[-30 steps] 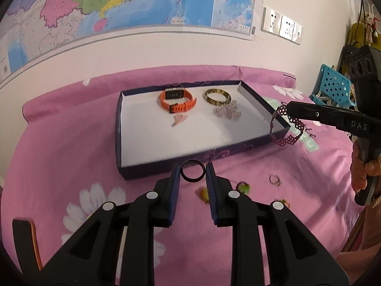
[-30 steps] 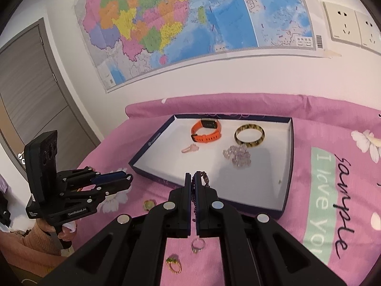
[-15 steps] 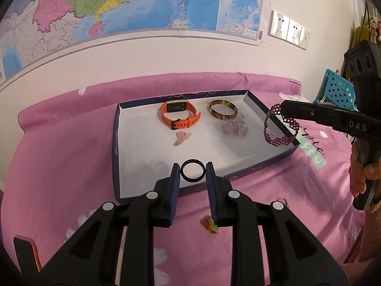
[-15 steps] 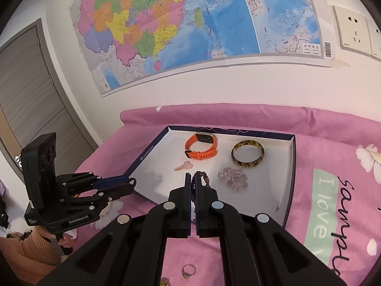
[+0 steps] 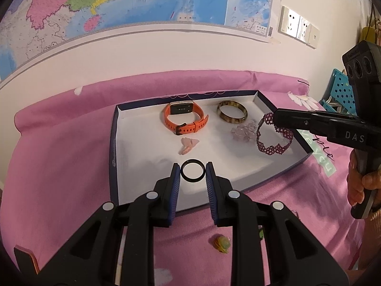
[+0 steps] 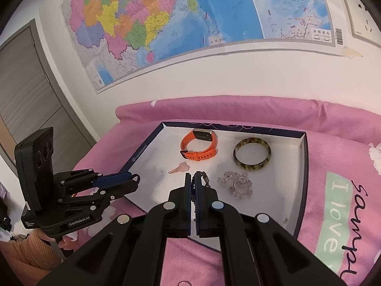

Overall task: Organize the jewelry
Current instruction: 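Carry the black ring with the left tool while the right tool carries the purple bracelet over the box, then open the right tool to drop the purple bracelet while the left tool releases the black ring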

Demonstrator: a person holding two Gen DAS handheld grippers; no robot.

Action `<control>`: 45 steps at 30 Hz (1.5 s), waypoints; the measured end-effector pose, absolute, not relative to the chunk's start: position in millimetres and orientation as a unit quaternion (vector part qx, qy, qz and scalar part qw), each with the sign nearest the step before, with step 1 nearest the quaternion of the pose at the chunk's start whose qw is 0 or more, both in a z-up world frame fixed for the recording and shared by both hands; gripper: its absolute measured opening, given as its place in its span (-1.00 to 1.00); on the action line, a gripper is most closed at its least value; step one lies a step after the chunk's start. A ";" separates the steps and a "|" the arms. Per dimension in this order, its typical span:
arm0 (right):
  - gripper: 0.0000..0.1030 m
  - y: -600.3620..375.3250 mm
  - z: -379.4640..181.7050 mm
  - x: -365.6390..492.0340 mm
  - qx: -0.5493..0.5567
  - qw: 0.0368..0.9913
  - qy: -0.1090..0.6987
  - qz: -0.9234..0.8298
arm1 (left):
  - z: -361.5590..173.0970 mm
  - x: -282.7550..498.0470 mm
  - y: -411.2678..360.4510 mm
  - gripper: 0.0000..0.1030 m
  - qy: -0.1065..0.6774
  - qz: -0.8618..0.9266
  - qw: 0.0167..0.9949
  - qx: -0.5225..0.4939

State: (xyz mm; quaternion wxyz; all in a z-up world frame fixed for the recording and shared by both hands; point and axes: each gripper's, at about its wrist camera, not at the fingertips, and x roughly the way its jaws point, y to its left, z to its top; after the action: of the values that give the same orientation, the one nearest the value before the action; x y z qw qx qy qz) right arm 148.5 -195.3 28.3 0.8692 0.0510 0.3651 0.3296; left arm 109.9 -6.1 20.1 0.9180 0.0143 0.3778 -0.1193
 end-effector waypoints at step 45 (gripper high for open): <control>-0.90 -211.4 -8.5 208.8 0.083 0.865 0.409 0.278 | -17.4 173.3 -18.6 -0.56 0.442 -0.091 0.892 0.007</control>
State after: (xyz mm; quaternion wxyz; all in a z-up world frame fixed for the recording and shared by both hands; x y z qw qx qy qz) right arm 208.8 -211.4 -8.5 0.8650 0.0827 0.4092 0.2784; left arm 173.3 -18.6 -17.4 0.8922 0.0075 0.4423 -0.0909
